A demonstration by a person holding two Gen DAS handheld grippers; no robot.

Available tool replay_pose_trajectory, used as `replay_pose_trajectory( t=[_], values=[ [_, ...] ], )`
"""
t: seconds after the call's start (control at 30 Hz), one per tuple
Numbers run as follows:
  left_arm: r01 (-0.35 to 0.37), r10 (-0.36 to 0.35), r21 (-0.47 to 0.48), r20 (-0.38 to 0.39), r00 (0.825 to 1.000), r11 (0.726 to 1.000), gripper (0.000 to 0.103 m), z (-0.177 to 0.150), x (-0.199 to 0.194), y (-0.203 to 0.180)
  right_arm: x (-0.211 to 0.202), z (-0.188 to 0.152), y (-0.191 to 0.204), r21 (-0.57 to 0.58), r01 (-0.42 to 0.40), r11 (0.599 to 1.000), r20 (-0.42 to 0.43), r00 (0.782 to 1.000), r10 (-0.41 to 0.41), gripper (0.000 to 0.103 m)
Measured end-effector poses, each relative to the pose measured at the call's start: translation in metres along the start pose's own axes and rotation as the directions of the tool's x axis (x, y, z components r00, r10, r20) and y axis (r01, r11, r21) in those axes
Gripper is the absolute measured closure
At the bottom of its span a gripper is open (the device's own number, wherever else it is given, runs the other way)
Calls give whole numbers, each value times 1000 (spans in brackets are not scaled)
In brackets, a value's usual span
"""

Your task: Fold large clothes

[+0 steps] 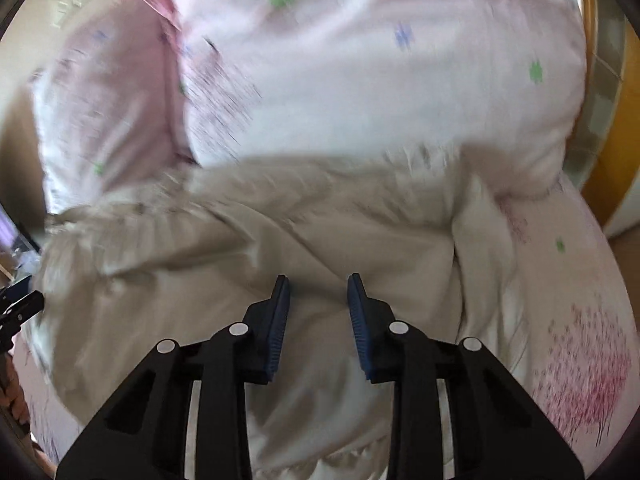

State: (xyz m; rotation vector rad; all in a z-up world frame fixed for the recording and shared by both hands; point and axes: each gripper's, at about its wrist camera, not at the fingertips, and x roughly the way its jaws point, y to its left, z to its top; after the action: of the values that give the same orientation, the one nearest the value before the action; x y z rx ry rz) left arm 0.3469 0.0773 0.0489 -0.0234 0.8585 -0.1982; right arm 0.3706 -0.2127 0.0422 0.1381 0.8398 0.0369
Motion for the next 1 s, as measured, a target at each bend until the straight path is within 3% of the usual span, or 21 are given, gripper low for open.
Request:
replay_pose_trajectory(
  t=[0.1, 0.23, 0.5, 0.6, 0.7, 0.8, 0.87, 0.93, 1.0],
  values=[
    [-8, 6, -32, -73, 997, 999, 17, 0, 25, 5, 25, -11, -4, 33, 35, 999, -80, 996, -32, 71],
    [-45, 41, -35, -105, 994, 998, 17, 8, 41, 4, 38, -16, 4, 21, 102, 995, -97, 990, -100, 71],
    [-87, 78, -46, -158, 984, 995, 15, 10, 58, -3, 39, -8, -4, 18, 78, 997, -121, 990, -75, 70],
    [-7, -5, -83, -148, 989, 997, 18, 10, 36, -4, 5, 1, 1, 24, -57, 998, -35, 998, 58, 70],
    [65, -74, -99, -82, 994, 993, 15, 22, 18, -11, -12, 13, 17, -8, -148, 989, -1, 989, 148, 70],
    [43, -53, -112, -93, 994, 993, 15, 36, 31, -12, 3, 29, 39, -34, -182, 983, -58, 982, 180, 70],
    [0, -18, -133, -135, 991, 991, 15, 45, 51, -7, 26, 36, 45, -23, -118, 993, -129, 985, 114, 70],
    [-10, -20, -166, -181, 983, 986, 13, 50, 70, -5, 61, 38, 45, -1, -63, 998, -225, 972, 61, 71],
    [-30, -2, -167, -188, 982, 986, 11, 53, 75, -5, 81, 42, 41, 43, -51, 998, -261, 964, 60, 71]
  ],
)
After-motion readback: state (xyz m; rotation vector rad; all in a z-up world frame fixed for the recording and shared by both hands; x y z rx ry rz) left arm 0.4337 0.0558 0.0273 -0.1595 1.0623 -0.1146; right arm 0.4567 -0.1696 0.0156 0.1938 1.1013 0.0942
